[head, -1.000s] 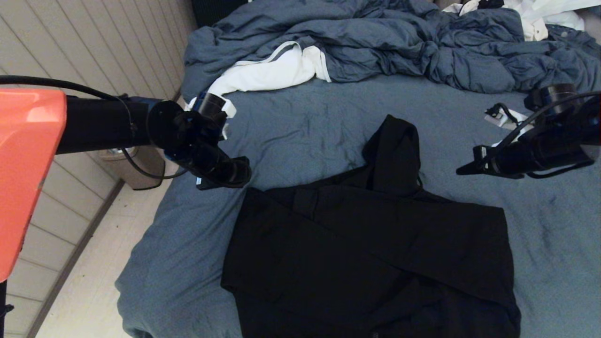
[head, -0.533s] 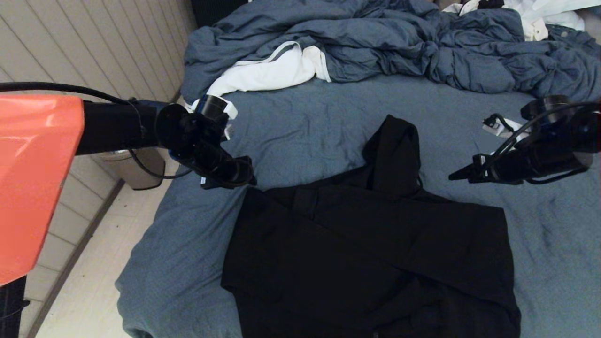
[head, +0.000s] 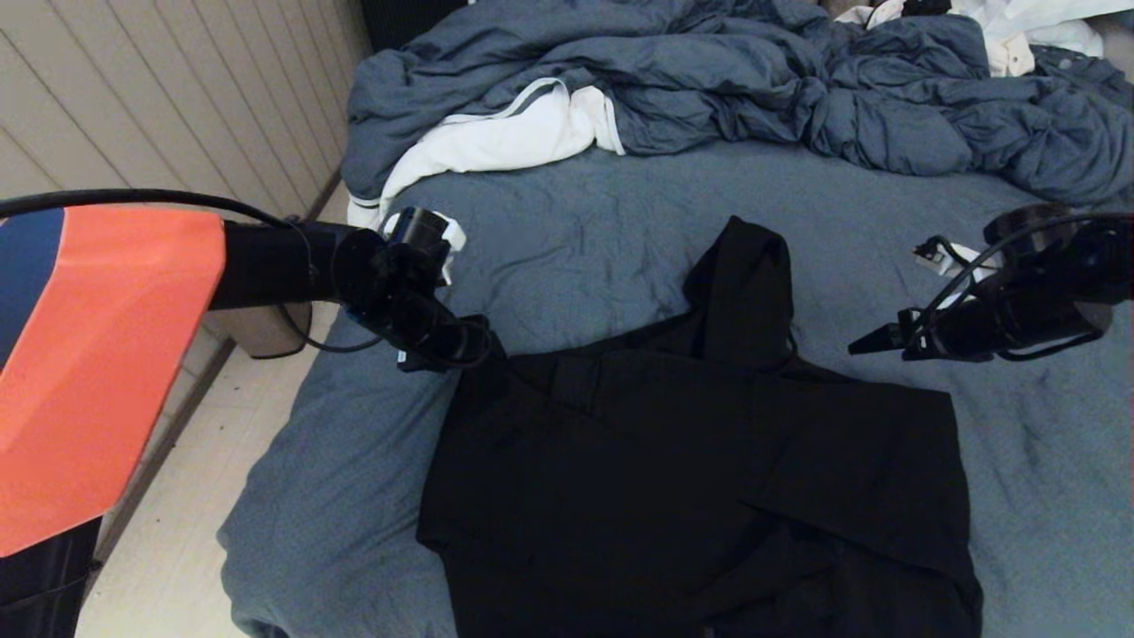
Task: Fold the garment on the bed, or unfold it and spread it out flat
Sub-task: Unfold the black sweatshirt
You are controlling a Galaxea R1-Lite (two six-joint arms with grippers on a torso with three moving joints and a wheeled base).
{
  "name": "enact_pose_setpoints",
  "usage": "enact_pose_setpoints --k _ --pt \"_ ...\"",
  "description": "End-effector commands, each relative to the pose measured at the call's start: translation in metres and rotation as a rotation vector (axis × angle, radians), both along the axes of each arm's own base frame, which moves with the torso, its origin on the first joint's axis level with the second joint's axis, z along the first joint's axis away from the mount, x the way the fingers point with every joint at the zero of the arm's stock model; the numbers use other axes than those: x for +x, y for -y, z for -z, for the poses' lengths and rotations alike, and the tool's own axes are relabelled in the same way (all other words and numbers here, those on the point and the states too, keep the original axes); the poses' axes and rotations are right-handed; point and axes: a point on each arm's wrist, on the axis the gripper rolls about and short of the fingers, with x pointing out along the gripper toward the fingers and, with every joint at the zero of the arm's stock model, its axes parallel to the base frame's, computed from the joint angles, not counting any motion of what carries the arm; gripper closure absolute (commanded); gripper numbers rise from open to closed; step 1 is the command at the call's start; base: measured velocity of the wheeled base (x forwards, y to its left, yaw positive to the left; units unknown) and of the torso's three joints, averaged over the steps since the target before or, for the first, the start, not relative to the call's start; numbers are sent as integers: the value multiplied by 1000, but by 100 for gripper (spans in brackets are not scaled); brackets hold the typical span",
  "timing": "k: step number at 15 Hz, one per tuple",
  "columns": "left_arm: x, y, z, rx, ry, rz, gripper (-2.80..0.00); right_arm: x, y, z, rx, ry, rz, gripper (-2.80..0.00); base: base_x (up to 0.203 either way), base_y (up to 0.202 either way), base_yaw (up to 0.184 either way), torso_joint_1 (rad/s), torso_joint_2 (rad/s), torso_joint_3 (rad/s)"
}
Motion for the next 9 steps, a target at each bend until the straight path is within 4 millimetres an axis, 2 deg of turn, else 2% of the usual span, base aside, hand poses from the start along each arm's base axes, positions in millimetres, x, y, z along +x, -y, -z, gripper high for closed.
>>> enact_pose_setpoints --k 1,2,6,9 --pt "-1 -1 1 0 -10 -3 -280 -4 11 3 -2 -12 18 -280 0 0 0 0 0 0" --pt "-1 -1 1 0 -10 -3 -280 -5 11 3 -3 -12 18 -280 0 0 0 0 0 0" --pt "-22 -12 -5 9 -40 -5 -280 -45 41 15 -1 -78 82 -280 0 0 0 0 0 0" --pt "-20 -11 0 -13 -2 -2 -280 -57 51 18 27 -81 97 -280 0 0 0 0 0 0"
